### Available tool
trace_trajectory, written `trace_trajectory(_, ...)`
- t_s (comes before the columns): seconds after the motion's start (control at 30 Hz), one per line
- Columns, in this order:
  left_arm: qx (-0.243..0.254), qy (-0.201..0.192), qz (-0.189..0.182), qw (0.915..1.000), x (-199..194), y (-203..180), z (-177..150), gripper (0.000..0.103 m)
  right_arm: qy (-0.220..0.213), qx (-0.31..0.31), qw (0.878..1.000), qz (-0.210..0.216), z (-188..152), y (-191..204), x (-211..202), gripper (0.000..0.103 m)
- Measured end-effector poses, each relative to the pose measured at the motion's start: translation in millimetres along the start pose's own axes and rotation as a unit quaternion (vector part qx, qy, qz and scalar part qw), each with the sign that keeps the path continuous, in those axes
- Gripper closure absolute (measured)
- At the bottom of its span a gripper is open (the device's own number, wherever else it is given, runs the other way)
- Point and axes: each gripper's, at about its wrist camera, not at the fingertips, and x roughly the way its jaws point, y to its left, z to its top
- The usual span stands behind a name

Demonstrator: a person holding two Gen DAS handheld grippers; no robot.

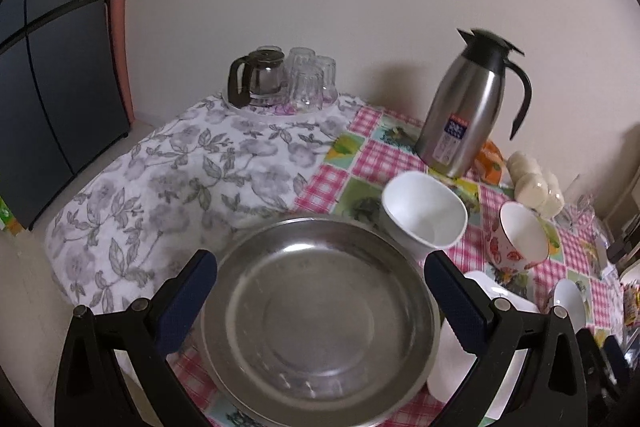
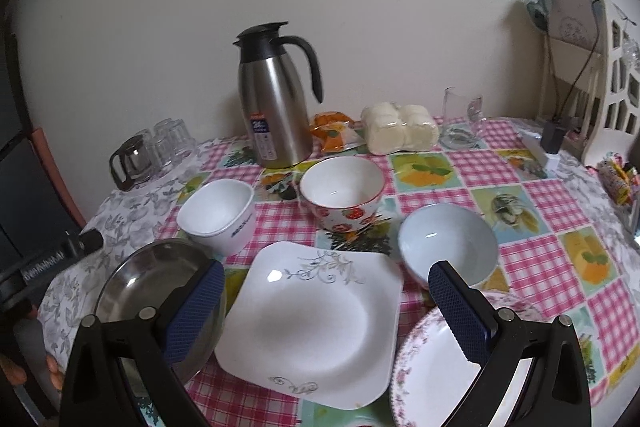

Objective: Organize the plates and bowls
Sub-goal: 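Move the left tool to the steel basin rim and open it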

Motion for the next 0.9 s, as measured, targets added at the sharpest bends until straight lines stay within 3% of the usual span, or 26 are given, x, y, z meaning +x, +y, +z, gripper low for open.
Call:
trace_trajectory(0.23, -0.053, 0.018, 0.012, 0.9984, 9, 54, 5, 0.000, 0.049, -0.013, 0.997, 0.050, -18, 26, 24, 0.000)
trace_trajectory(0.47, -0.111, 0.056, 0.016, 0.9921, 29, 97, -2, 0.000, 0.086, -0.042, 0.994, 0.058, -37, 63, 42, 0.000)
trace_trajectory(0.73, -0.144, 0.137, -0.002, 0.9800, 74, 111, -25, 0.000, 0.112, -0.050, 0.990, 0.074, -55, 82, 60, 0.000)
trace_trajectory(0.9, -0.134, 0.147, -0.005, 0.9800, 82, 106, -28, 0.011, 0.121, -0.053, 0.988, 0.080, -60, 88, 67, 0.014)
